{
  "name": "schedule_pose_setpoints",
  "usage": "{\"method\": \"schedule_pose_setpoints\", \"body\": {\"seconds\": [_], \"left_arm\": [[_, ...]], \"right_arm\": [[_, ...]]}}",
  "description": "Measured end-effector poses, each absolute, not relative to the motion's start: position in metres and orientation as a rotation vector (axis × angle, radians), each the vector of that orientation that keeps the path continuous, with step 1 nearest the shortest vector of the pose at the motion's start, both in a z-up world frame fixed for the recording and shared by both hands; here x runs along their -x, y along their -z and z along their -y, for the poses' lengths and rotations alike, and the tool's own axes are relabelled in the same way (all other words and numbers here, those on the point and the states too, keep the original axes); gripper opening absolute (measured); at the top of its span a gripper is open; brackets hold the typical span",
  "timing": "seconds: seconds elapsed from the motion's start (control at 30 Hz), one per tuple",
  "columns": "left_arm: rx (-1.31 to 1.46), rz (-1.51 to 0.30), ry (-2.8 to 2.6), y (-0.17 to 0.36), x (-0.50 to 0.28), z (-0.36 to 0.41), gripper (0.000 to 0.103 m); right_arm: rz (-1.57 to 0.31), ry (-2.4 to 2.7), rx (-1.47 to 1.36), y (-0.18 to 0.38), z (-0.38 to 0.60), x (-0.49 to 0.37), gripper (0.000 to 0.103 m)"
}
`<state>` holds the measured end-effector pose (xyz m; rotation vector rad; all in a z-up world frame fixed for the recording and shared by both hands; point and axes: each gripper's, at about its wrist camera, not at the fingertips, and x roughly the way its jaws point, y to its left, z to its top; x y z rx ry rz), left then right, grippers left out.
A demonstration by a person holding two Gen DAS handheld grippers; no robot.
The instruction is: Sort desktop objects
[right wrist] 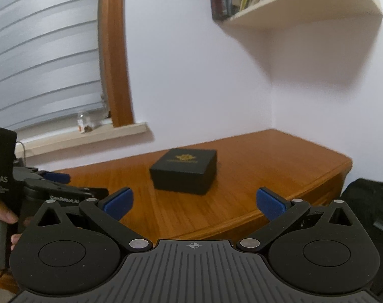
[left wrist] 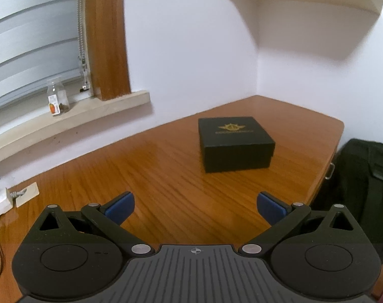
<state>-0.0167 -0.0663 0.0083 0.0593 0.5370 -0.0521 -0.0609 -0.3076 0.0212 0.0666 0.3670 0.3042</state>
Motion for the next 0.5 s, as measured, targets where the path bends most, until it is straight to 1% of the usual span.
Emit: {"method": "schedule_pose_setpoints", "body": {"seconds": [0.23,0.5], "left_arm": [[-0.028,-0.549,0.034,-0.006,0.016,0.058,0.103],[-0.013,-0.552,0.032,-0.005,0.018,0.049,0.103]], "right_arm": [[-0.334,-0.296,-0.024,-0.022,0.304,0.062,0.103],[-0.345,-0.296,-0.022,-0.019,0.303,0.059,0.103]]}}
